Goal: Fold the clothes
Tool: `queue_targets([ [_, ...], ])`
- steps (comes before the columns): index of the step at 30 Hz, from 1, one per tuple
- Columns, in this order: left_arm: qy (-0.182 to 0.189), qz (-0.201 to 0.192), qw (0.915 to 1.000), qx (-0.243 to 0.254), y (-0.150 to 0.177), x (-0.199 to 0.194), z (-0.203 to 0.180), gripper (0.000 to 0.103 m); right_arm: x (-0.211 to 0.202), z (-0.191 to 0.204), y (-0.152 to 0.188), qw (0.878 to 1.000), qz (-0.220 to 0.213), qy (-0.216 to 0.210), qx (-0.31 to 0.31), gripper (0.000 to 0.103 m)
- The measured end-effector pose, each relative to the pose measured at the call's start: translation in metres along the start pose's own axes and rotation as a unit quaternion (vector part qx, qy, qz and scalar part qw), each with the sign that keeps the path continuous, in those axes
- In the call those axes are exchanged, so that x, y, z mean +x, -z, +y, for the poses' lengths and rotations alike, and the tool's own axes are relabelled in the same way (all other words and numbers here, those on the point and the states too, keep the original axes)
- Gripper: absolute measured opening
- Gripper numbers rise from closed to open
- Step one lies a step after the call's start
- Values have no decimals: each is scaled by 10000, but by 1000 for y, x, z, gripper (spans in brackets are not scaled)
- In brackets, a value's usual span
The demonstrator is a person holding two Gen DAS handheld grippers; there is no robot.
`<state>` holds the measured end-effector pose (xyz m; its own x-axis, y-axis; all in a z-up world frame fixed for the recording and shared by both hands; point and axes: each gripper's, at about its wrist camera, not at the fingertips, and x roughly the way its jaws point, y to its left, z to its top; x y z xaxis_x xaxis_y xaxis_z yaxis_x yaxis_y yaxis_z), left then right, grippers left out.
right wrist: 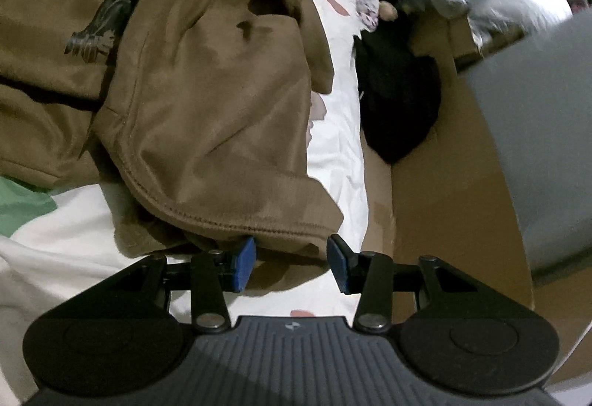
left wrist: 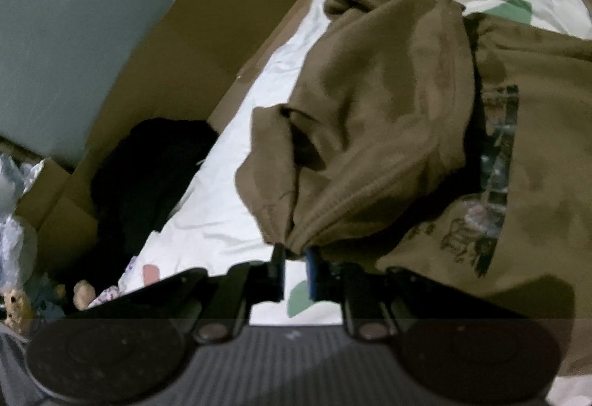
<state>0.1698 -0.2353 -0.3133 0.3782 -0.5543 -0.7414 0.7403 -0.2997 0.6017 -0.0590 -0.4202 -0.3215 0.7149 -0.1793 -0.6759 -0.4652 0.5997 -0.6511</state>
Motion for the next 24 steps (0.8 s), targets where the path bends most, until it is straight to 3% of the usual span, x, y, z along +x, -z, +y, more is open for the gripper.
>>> queue_targets([
  [7,-152,-52,9976,675,-7,11,-16,23,4,9,-12,9996,1,17,-277,48],
  [11,-201,-40,9920,1245,-8,13,-25,34,3,13,-14,9995,5,9,-308,48],
  [14,-321,8,9783,2046,-8,16,-38,46,4,14,-14,9996,-11,19,-272,48],
  [15,-429,62,9673,2500,-7,19,-45,47,4,15,-13,9997,-14,22,-251,48],
  [24,-601,46,9153,3982,-6,30,-65,47,1,18,-9,9998,33,31,-175,48],
])
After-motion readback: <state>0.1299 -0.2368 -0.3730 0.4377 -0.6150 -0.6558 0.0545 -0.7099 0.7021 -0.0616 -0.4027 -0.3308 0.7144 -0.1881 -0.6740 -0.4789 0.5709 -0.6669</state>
